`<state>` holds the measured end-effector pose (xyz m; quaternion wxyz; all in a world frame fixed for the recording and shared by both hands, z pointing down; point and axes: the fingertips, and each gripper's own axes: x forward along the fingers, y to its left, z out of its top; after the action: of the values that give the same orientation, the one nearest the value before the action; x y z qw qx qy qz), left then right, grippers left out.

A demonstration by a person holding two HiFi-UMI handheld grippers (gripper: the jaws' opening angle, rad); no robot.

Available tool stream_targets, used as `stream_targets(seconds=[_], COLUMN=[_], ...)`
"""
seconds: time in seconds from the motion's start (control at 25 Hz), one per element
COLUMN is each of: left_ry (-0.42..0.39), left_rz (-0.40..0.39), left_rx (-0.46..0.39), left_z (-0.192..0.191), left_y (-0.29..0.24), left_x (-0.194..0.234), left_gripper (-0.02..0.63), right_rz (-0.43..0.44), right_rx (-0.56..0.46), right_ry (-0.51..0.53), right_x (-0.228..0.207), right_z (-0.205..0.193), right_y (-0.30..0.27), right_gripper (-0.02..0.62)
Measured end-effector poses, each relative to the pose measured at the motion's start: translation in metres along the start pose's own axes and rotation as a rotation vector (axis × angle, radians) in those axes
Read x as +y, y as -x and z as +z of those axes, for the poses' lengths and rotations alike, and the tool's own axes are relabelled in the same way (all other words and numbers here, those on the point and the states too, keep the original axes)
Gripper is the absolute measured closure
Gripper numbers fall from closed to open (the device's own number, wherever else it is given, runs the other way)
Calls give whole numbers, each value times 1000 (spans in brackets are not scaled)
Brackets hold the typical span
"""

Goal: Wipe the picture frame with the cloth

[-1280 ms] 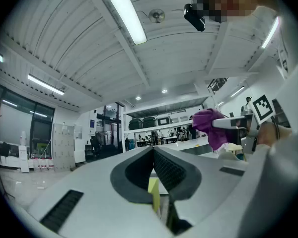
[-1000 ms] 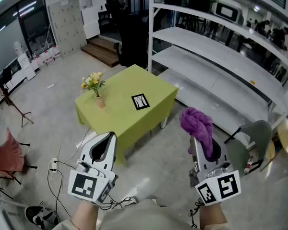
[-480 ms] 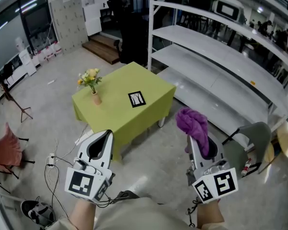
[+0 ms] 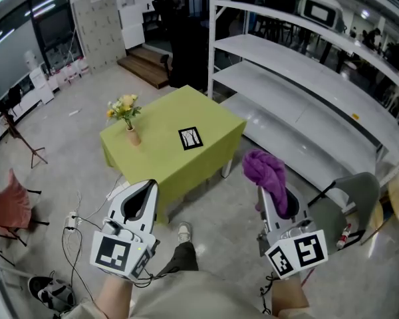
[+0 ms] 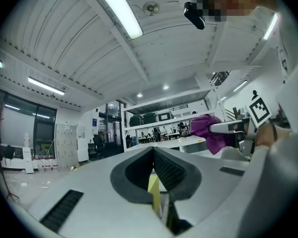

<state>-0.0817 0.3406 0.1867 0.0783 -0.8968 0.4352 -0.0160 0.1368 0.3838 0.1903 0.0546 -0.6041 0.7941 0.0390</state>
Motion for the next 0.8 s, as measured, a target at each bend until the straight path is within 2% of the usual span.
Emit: stream_targets(seconds=[0.4, 0.8], left_ry=[33, 58], left_rz=[-5, -39], left_rx=[-3, 59], left_z=[-29, -61], left_y=[-62, -146], left_x=[37, 98], left_gripper=[598, 598], right_rz=[18, 15], right_rx=[60, 134], right_ry=[34, 20], right_x=[-16, -41], right_z=[-32, -63], right_y=[-65, -166], right_gripper=[511, 509])
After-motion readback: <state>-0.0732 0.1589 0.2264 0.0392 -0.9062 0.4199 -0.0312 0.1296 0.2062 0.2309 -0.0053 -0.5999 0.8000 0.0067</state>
